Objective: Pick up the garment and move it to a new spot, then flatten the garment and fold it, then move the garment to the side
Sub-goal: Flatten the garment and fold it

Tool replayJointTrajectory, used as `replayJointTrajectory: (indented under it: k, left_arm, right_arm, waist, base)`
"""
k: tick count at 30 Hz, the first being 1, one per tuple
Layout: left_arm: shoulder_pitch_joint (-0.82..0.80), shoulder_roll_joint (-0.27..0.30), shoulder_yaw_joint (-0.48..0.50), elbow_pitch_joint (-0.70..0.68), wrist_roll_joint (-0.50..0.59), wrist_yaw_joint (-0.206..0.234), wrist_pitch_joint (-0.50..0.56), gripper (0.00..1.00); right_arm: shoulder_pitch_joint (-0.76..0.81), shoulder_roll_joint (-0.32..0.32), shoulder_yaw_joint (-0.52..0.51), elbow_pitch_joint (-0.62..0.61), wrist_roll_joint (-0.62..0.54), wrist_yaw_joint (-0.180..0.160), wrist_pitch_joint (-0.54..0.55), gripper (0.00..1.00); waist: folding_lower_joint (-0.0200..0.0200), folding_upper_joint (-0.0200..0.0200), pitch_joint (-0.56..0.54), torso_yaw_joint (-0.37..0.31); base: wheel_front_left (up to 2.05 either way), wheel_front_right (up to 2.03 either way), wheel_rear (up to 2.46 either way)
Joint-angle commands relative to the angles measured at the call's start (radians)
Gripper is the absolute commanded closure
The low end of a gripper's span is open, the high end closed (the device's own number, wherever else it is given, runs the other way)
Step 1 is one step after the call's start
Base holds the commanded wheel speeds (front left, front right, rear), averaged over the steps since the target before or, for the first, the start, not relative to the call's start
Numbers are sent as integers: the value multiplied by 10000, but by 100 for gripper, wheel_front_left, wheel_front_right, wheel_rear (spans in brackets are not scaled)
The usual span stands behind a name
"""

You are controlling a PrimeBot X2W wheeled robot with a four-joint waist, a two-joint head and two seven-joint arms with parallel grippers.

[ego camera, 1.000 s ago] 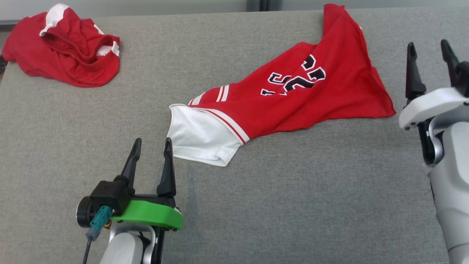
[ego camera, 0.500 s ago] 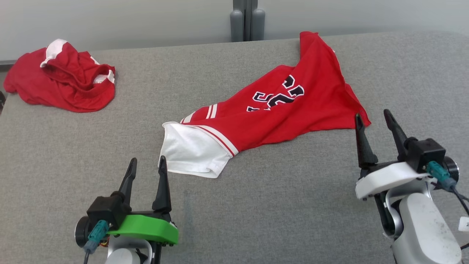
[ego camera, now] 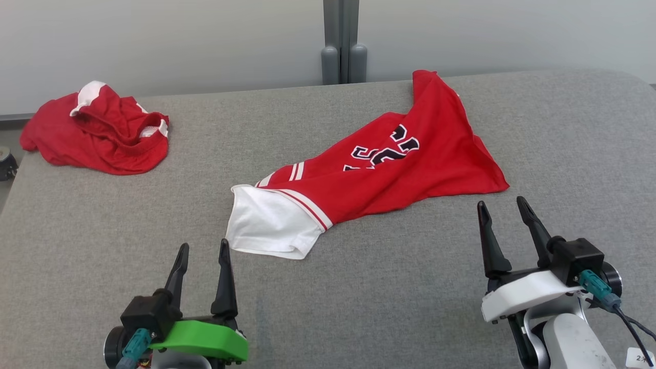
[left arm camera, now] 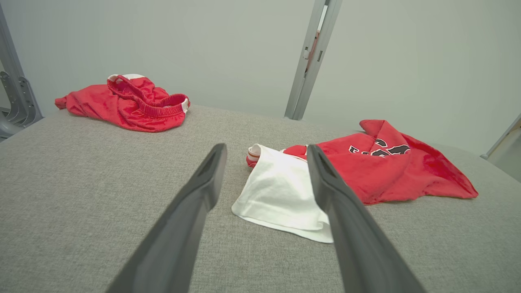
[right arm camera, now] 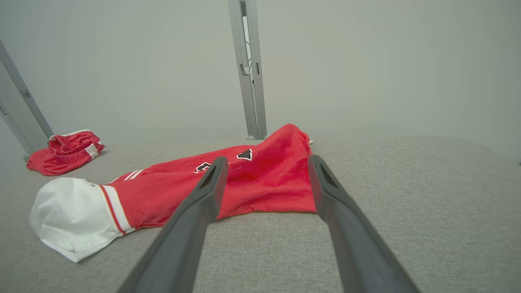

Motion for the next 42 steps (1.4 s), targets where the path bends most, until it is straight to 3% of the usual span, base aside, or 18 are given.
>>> replayJointTrajectory:
  k: [1,17,31,42]
  left_arm:
    - [156,31,49,-61,21,49,-7,0]
    - [125,31,-19,198,195,-12,-7,0]
    - [-2334,526,145,4070,178,-126,637,0]
    - [-3347,636,277,5429,-101,-506,322,0]
  right_arm:
    - [170,-3,49,-47,111,-14,-29,0]
    - [-13,-2,121,255,274,-14,-29,0]
    - [-426,-8,-16,132,208,-14,-29,0]
    - [-526,-5,-121,103,212,-14,-29,0]
  waist:
    - [0,0,-33,-18]
    - [0,0,153,-42]
    - [0,0,1302,-839]
    - [0,0,1637,-1205]
  base:
    - [0,0,0]
    - [0,0,0]
    - [0,0,0]
    - [0,0,0]
